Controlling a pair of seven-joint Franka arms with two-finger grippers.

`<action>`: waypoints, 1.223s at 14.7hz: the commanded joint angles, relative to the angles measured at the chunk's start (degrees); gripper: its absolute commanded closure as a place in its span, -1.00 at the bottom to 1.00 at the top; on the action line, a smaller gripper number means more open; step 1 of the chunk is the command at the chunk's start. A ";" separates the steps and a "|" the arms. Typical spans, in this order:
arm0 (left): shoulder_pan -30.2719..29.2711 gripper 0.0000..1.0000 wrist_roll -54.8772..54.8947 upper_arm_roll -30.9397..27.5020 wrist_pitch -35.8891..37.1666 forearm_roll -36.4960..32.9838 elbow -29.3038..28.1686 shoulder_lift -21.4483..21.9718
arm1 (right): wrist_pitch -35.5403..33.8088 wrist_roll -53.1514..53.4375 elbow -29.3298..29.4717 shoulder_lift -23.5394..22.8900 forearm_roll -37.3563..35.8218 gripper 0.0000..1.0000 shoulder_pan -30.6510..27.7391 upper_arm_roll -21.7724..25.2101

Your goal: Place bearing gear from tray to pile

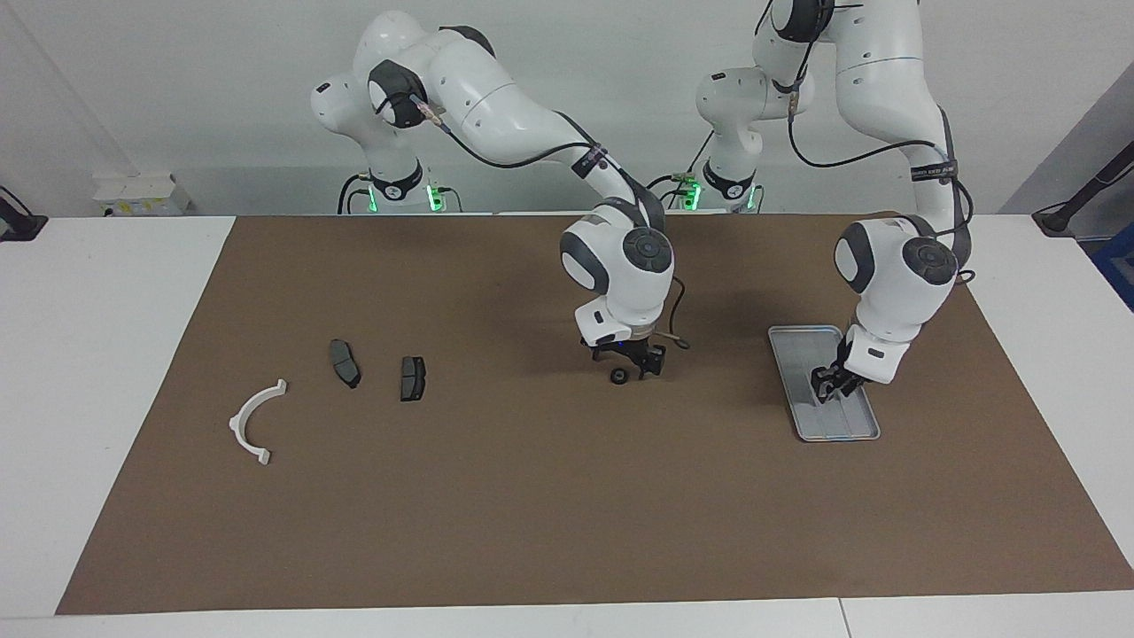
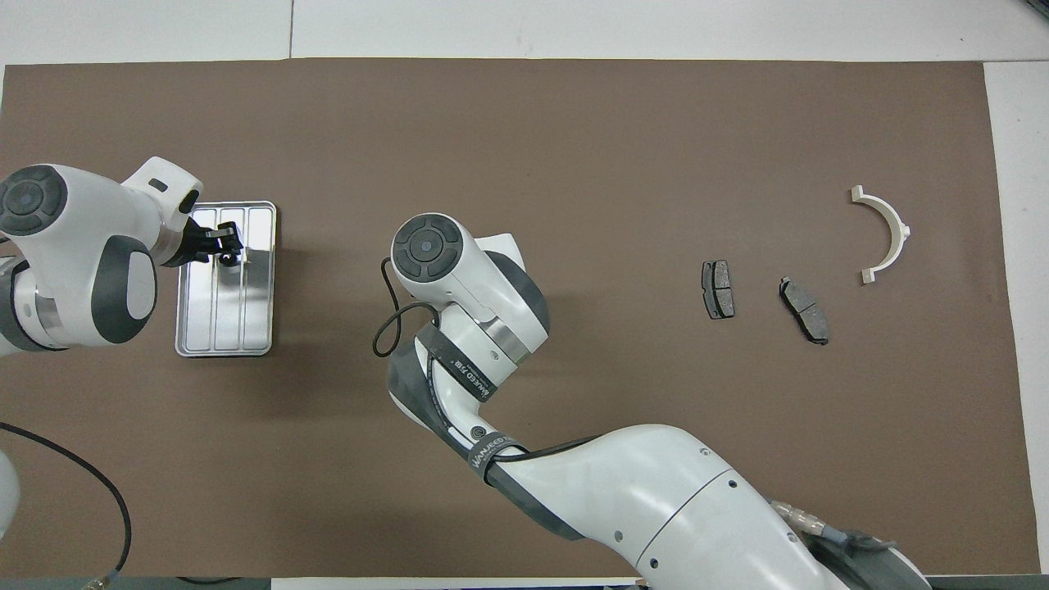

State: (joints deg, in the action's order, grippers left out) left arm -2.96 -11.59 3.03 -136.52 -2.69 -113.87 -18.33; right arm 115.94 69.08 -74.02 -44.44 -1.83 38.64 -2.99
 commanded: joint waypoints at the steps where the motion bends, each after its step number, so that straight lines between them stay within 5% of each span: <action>1: -0.03 -0.07 -0.45 0.13 -0.33 0.84 -1.44 0.93 | 1.83 -1.67 -1.65 0.31 0.95 -0.70 -0.76 -0.62; 5: -0.03 -0.01 -0.54 0.13 -0.24 0.84 -2.32 1.28 | 1.92 -2.19 -1.65 0.31 0.95 -0.30 -1.20 -0.62; 18: 0.06 0.20 -0.98 0.13 -0.59 0.84 -2.76 1.37 | 7.37 -2.37 -2.44 0.23 0.07 -0.30 -2.34 -0.44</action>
State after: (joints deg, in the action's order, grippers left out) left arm -2.96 -12.02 3.12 -136.48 -2.54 -115.04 -18.33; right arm 120.08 68.26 -74.78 -44.03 -1.15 37.51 -3.08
